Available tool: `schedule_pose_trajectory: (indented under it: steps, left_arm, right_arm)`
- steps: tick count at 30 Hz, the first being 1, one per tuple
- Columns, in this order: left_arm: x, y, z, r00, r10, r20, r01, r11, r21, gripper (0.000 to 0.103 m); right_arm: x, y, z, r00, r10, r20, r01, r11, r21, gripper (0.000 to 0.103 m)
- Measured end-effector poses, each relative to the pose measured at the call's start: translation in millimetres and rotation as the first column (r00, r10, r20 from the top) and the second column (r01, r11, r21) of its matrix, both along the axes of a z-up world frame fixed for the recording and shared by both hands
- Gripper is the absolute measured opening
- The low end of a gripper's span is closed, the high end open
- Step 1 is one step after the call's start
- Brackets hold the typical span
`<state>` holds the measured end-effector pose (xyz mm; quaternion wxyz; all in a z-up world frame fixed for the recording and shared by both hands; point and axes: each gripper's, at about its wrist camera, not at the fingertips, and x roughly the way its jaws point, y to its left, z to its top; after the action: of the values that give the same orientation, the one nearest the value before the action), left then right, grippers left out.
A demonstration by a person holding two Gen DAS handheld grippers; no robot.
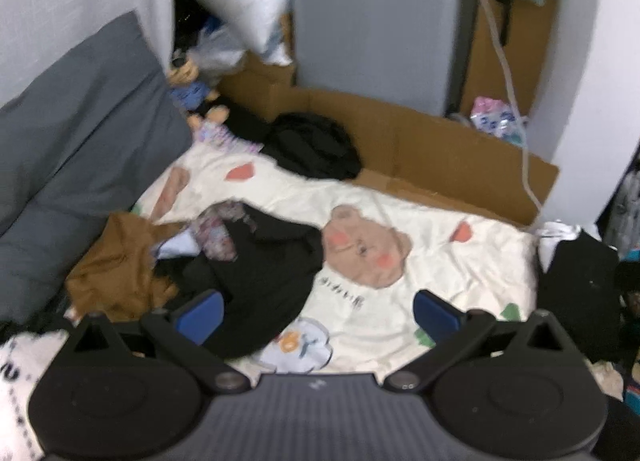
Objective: Fold clothes
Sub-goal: 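Move both grippers toward the clothes pile on the bed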
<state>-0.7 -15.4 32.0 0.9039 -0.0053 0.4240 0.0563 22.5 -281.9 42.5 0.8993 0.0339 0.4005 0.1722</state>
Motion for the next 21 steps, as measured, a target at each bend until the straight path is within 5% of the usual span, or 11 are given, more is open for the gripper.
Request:
schedule_pose_trajectory:
  steps: [3,8,15,21]
  left_arm:
    - [5,10,18,0.999,0.007,-0.047,-0.008,1.0,-0.008,0.103]
    - [11,23,38,0.996,-0.041,0.075,0.035,0.997,0.075,0.103]
    - [46,61,21,0.995,0.051,0.087,-0.051,0.999,-0.011,0.103]
    - [57,86,0,0.997,0.001,0.083,0.0,1.0,-0.012,0.102]
  right_arm:
    - [7,3,20,0.998,-0.052,0.029,0.051,0.998,0.046,0.103]
    - [12,15,39,0.994,-0.051,0.092,0.042,0.995,0.092,0.103]
    - [23,26,23,0.997,-0.016,0.08,0.013,0.999,0.032,0.103]
    - [34,28,6,0.998,-0.014,0.064,0.014,1.0,0.005,0.103]
